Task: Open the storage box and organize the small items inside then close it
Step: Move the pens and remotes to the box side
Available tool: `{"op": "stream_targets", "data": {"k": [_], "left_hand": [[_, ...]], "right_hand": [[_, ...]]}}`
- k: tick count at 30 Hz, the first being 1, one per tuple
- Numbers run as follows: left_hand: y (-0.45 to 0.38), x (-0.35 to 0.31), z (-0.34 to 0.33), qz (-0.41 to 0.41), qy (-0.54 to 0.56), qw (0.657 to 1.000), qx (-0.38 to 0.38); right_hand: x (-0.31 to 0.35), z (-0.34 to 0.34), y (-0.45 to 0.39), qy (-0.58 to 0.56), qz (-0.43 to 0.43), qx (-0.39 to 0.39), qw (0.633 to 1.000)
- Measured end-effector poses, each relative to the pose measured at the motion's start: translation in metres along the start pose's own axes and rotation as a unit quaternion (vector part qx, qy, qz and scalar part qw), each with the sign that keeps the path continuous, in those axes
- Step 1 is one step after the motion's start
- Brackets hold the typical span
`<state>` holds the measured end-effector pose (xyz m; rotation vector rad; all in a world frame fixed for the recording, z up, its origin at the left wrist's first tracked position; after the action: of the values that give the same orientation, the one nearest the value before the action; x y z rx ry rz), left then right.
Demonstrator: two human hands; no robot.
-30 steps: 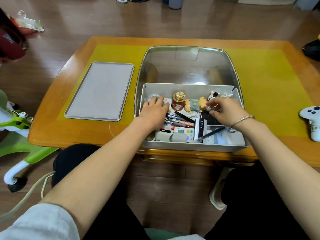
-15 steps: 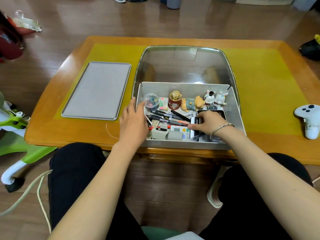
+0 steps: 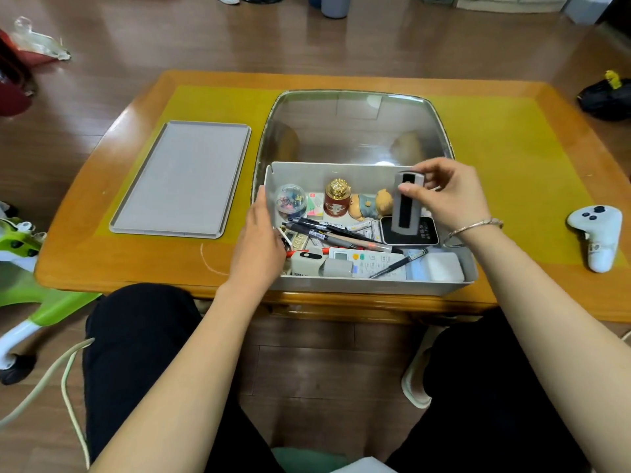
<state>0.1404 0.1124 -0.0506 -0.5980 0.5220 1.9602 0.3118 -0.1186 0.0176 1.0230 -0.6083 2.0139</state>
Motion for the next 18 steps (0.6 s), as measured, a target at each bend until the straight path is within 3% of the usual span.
{"op": "stream_targets", "data": {"k": [5,12,18], "left_hand": [[-0.006,0.007,-0.001,0.034,0.000,0.999,0.005],[-0.009,0.012,-0.005,0.062,0.060,0.996,0.020],[-0.008,0.013,-0.005,0.052,0.096,0.994,0.010]], "right_hand": [[-0.001,0.009,-0.014,0.154,0.003,0.045,0.987],[-0.022,-0.031,-0.024,0.345,-0.039,0.243,0.906],[-0.042,-0.028,-0.023,0.383,-0.058,0.204,0.899]]}}
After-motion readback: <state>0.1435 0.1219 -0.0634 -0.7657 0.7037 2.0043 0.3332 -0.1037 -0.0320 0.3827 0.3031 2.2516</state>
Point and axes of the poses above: each hand's wrist, its own y-axis away from the middle knuckle, its own z-axis out of the back of the hand, x = y × z, the point moved 6 cm from there along -y, towards the middle knuckle, and after that the axes turned 14 degrees about x, right-handed, at the moved point
